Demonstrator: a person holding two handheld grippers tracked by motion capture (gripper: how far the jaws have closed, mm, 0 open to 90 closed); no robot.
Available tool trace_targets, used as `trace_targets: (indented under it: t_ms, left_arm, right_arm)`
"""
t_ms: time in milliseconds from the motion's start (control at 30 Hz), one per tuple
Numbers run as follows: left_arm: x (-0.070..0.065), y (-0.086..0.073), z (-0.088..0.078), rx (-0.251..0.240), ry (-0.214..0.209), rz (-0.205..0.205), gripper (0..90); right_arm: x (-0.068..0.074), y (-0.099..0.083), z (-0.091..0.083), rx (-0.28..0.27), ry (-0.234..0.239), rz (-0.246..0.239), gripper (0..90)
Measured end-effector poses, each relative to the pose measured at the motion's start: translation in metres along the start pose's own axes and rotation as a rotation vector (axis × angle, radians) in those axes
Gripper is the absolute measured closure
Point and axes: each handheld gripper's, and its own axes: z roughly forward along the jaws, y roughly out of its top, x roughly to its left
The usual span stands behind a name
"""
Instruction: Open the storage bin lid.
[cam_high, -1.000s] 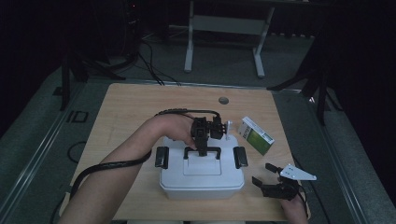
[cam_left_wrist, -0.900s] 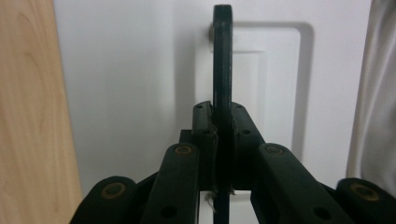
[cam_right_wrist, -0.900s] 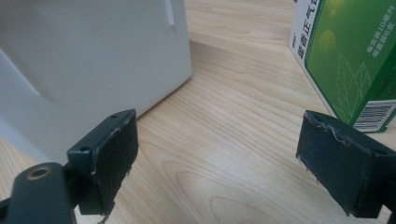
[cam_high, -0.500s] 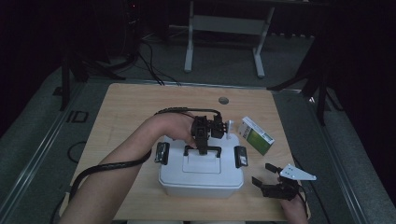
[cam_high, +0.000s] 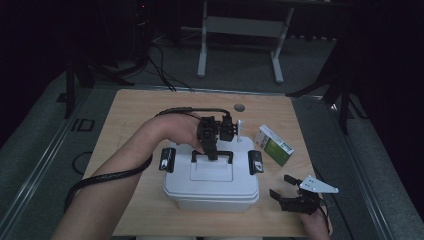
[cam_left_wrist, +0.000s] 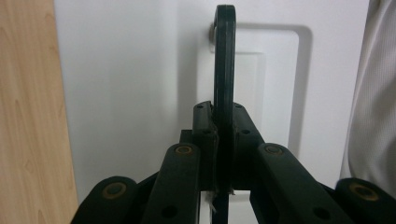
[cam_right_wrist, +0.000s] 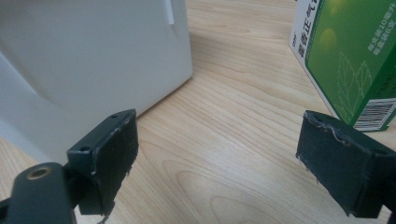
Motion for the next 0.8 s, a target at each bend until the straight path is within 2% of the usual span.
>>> trace_targets:
  t_ms: [167, 300, 367, 400, 433, 633, 767, 800]
  left_arm:
    - [0.000, -0.011, -0.003, 0.000, -0.005, -0.014, 84.4]
    - [0.002, -0.029, -0.007, -0.009, 0.000, -0.034, 84.4]
    - [0.002, -0.032, -0.008, -0.007, -0.001, -0.034, 84.4]
    - [0.002, -0.041, -0.009, -0.014, 0.001, -0.051, 84.4]
    - [0.002, -0.041, -0.009, -0.014, 0.001, -0.051, 84.4]
    - [0.003, -0.069, -0.015, -0.025, 0.005, -0.094, 84.4]
    - [0.003, -0.081, -0.016, -0.028, 0.008, -0.115, 84.4]
    - [0.002, -0.090, -0.017, -0.027, 0.008, -0.134, 84.4]
  right_arm:
    - [0.000, 0.000, 0.000, 0.000, -0.001, 0.003, 12.3]
    - [0.000, 0.000, 0.000, 0.001, -0.002, 0.001, 12.2]
    - [0.000, 0.000, 0.001, 0.002, -0.003, 0.000, 12.2]
    - [0.000, 0.000, 0.000, 0.004, -0.003, 0.002, 12.2]
    - [0.000, 0.000, 0.000, 0.004, -0.003, 0.002, 12.2]
    - [0.001, 0.000, 0.001, 0.009, -0.004, 0.001, 12.2]
    - [0.001, 0.000, 0.001, 0.009, -0.004, 0.002, 12.3]
    - [0.001, 0.000, 0.001, 0.009, -0.005, 0.002, 12.2]
